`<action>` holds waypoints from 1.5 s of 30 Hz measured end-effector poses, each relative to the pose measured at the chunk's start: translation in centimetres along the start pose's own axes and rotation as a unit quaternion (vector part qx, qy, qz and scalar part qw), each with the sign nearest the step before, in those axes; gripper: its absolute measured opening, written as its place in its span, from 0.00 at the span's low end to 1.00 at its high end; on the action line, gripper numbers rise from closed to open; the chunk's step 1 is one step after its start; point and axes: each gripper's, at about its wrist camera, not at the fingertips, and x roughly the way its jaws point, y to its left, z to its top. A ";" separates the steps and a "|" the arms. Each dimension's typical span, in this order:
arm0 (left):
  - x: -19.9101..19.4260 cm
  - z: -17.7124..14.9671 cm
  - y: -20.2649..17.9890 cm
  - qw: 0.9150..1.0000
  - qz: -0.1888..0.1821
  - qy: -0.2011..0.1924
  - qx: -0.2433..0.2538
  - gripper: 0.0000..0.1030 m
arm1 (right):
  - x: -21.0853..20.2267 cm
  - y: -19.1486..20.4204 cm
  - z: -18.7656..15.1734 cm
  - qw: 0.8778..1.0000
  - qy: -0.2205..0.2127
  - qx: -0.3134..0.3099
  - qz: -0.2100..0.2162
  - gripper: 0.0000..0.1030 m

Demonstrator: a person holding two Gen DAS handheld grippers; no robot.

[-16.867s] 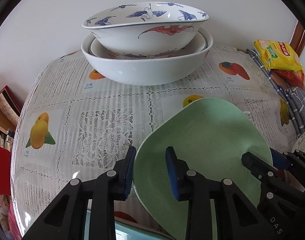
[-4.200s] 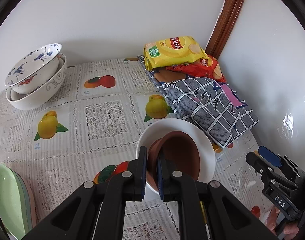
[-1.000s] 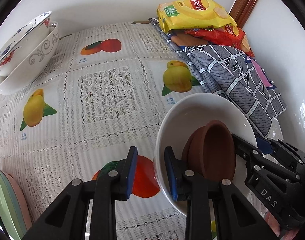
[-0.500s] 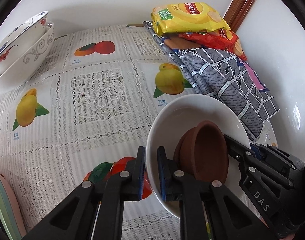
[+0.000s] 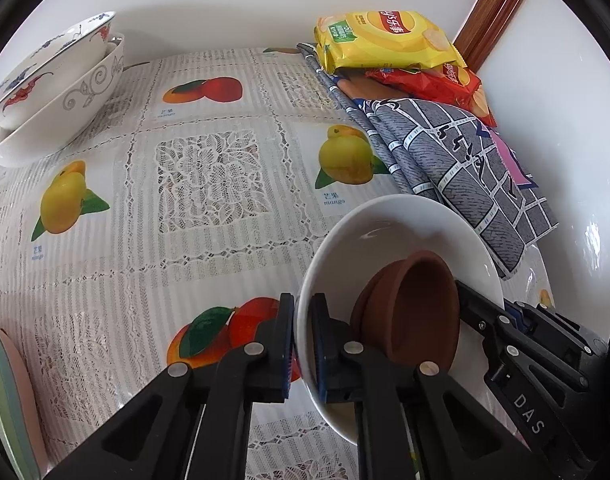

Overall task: Organize plates and bowls
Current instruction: 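Lift the white bowl with both tools and carry it over the green plate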

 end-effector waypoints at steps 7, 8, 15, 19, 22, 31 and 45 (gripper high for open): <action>-0.8 -1.1 0.1 1.000 0.002 -0.002 0.001 0.08 | -0.7 0.5 -1.2 1.000 0.001 0.003 0.001 0.08; -0.9 -1.2 0.1 1.000 0.001 -0.002 0.000 0.08 | -0.8 0.5 -1.2 1.000 0.001 0.003 0.001 0.08; -2.3 -1.7 -0.4 1.000 0.005 -0.011 0.007 0.08 | -2.2 0.8 -1.7 1.000 -0.005 0.005 0.001 0.08; -3.2 -1.7 -0.5 1.000 0.004 -0.017 0.008 0.08 | -3.2 1.0 -1.8 1.000 -0.011 0.006 0.002 0.08; -4.1 -1.7 -0.7 1.000 0.003 -0.024 0.009 0.08 | -4.1 1.3 -1.8 1.000 -0.017 0.004 0.000 0.08; -6.6 -2.5 -0.5 0.999 0.006 -0.037 0.011 0.08 | -6.6 2.4 -2.2 0.999 -0.032 -0.003 0.002 0.08; -9.4 -3.9 2.3 0.999 0.010 -0.052 -0.004 0.08 | -8.2 5.4 -3.0 0.999 -0.039 -0.014 0.014 0.08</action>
